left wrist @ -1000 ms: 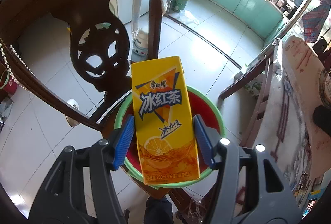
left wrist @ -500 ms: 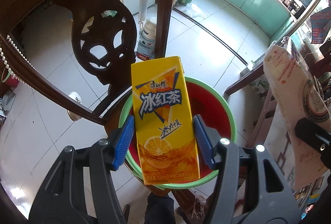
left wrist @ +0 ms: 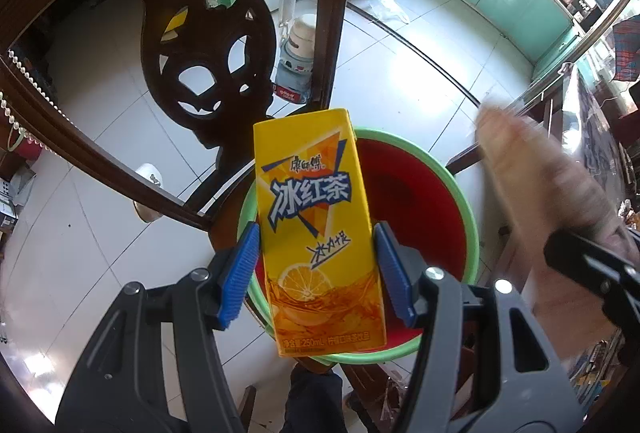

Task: Collect trash
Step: 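Open the right gripper to drop the pink-white carton while the left gripper holds the iced tea, then grasp the small brown-gold package with the left gripper while the right gripper grasps the pink snack bag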

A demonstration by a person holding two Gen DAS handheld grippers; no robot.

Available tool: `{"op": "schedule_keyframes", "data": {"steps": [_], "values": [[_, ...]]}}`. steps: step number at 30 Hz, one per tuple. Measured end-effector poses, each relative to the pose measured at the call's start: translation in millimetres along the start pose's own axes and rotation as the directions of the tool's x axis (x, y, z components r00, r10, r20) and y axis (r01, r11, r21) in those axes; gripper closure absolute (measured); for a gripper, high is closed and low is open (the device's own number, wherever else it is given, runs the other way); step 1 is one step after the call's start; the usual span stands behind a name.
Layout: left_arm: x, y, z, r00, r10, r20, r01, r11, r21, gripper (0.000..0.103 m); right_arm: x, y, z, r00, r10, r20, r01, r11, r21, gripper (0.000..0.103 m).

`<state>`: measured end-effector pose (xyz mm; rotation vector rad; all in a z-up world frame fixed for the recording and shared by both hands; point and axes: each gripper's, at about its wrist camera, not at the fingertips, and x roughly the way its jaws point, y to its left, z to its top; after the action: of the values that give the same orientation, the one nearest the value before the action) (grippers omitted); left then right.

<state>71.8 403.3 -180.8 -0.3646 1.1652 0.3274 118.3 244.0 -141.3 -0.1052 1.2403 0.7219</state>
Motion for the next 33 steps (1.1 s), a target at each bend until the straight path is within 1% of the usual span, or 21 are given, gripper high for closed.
{"op": "schedule_keyframes", "data": {"steps": [1,3,5,6,8,12,15,18,20,23,25,27,28,29,30,31,33], "values": [[1,0,0,1.0,0.002,-0.004,-0.002,1.0,0.0,0.046,-1,-1,0,1.0,-0.004,0.011,0.004,1.0,0.006,0.033],[4,0,1,1.0,0.007,-0.02,-0.007,1.0,0.001,0.045,-6,-3,-2,1.0,-0.004,0.03,0.003,1.0,0.015,0.032],[5,1,0,1.0,0.009,-0.028,-0.009,1.0,-0.003,0.04,-14,-6,-5,0.999,-0.006,0.04,0.005,1.0,0.029,0.032],[4,1,0,1.0,0.007,-0.023,-0.007,1.0,-0.007,0.035,-19,-8,-7,0.999,-0.013,0.049,0.011,0.999,0.033,0.032],[0,-1,-1,1.0,-0.004,-0.011,0.004,1.0,-0.009,0.034,-30,-11,-12,0.997,-0.028,0.066,0.025,0.999,0.04,0.032],[-11,-15,-2,0.999,-0.036,0.013,0.036,0.999,0.019,0.034,-60,-26,-26,0.991,-0.073,0.113,0.065,0.995,0.073,0.031],[-20,-37,-7,0.997,-0.077,0.029,0.075,0.995,0.07,0.034,-84,-41,-42,0.983,-0.118,0.143,0.103,0.989,0.105,0.031],[-27,-69,-12,0.993,-0.113,0.038,0.105,0.982,0.156,0.034,-109,-63,-64,0.974,-0.157,0.166,0.129,0.977,0.171,0.031],[-32,-93,-18,0.989,-0.144,0.038,0.133,0.968,0.213,0.034,-128,-83,-83,0.965,-0.197,0.173,0.156,0.962,0.226,0.031],[-37,-131,-27,0.98,-0.197,0.02,0.183,0.94,0.288,0.034,-158,-118,-119,0.945,-0.283,0.164,0.222,0.924,0.311,0.031],[-41,-153,-35,0.974,-0.225,0.01,0.209,0.921,0.328,0.034,-183,-149,-148,0.923,-0.355,0.149,0.275,0.879,0.389,0.031],[-46,-181,-47,0.967,-0.254,-0.006,0.238,0.897,0.373,0.034,-209,-186,-179,0.905,-0.402,0.142,0.291,0.827,0.482,0.031],[-47,-189,-52,0.965,-0.261,-0.011,0.245,0.89,0.384,0.034,-224,-206,-195,0.892,-0.43,0.139,0.304,0.799,0.519,0.031],[-50,-204,-60,0.962,-0.274,-0.02,0.258,0.878,0.402,0.034,-233,-220,-205,0.881,-0.455,0.133,0.323,0.782,0.534,0.031],[-51,-215,-66,0.959,-0.282,-0.029,0.268,0.87,0.413,0.034,-245,-240,-215,0.863,-0.49,0.12,0.357,0.761,0.542,0.031],[-54,-231,-76,0.955,-0.293,-0.041,0.282,0.859,0.428,0.034,-255,-260,-221,0.861,-0.497,0.109,0.371,0.759,0.535,0.031],[-60,-254,-93,0.951,-0.304,-0.051,0.293,0.843,0.451,0.034,-261,-300,-227,0.876,-0.477,0.078,0.375,0.773,0.511,0.032]]}}
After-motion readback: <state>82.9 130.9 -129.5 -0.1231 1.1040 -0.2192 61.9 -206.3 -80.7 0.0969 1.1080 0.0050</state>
